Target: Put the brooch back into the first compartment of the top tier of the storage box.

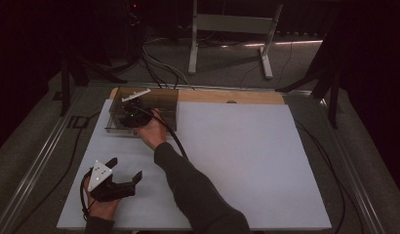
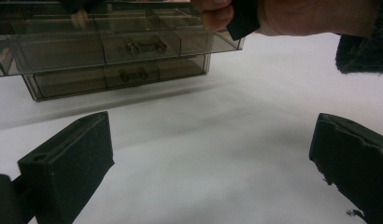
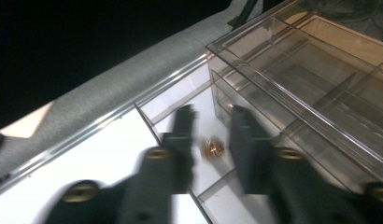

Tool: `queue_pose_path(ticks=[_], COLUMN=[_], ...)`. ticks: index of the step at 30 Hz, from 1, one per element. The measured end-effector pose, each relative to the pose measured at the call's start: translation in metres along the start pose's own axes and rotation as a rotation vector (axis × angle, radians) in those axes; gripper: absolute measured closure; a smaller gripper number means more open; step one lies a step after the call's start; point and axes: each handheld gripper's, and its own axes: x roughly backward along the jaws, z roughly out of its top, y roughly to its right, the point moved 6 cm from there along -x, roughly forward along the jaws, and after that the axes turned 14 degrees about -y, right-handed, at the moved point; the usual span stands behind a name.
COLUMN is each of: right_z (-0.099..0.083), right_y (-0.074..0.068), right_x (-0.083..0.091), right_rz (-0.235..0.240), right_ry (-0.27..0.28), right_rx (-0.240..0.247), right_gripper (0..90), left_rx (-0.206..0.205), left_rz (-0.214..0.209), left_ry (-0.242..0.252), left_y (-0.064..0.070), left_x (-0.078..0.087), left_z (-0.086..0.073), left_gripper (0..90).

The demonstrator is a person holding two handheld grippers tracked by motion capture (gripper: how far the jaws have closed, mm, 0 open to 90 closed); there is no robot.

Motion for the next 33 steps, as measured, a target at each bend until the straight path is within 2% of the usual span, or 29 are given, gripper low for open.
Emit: queue_pose_path(ticks=[2, 6, 7, 9, 12, 16, 21, 24, 27, 31, 33], right_z=[0.001, 0.000, 0.000, -0.001, -0.003, -0.007, -0.014, -0.019, -0.026, -0.037, -0.041], right_y=[0.000, 0.001, 0.001, 0.002, 0.003, 0.009, 0.019, 0.025, 0.031, 0.041, 0.045], right_x=[0.002, 0.007, 0.007, 0.010, 0.015, 0.023, 0.036, 0.045, 0.056, 0.070, 0.078], right_rz=[0.019, 0.006, 0.006, -0.022, -0.045, -0.079, -0.109, -0.132, -0.134, -0.181, -0.188], right_ry=[0.022, 0.018, 0.018, 0.016, 0.017, 0.025, 0.029, 0.033, 0.045, 0.043, 0.048], right_rx=[-0.008, -0.004, -0.004, 0.006, 0.014, 0.002, -0.009, -0.014, -0.023, -0.023, -0.025], right_gripper=[54.9, 37.3, 37.3, 31.0, 26.4, 20.3, 16.4, 15.4, 14.3, 6.7, 4.1], left_rx=[0.004, 0.005, 0.005, 0.002, 0.000, -0.002, 0.000, 0.000, 0.001, 0.004, 0.004], left_rz=[0.001, 0.004, 0.004, 0.004, 0.007, 0.010, 0.011, 0.012, 0.013, 0.016, 0.018], left_ry=[-0.002, -0.001, -0.001, -0.004, -0.006, -0.008, -0.012, -0.012, -0.014, -0.015, -0.017], left_y=[-0.001, -0.002, -0.002, -0.002, -0.002, -0.002, -0.002, -0.002, -0.003, -0.003, -0.004], left_x=[0.000, 0.000, 0.000, 0.000, -0.001, -0.001, -0.001, -0.002, -0.002, -0.002, -0.002], left_z=[-0.001, -0.001, -0.001, -0.001, -0.001, -0.002, -0.002, -0.003, -0.003, -0.003, -0.003], left_gripper=[0.4, 0.4, 0.4, 0.4, 0.4, 0.4, 0.4, 0.4, 0.4, 0.4, 0.4])
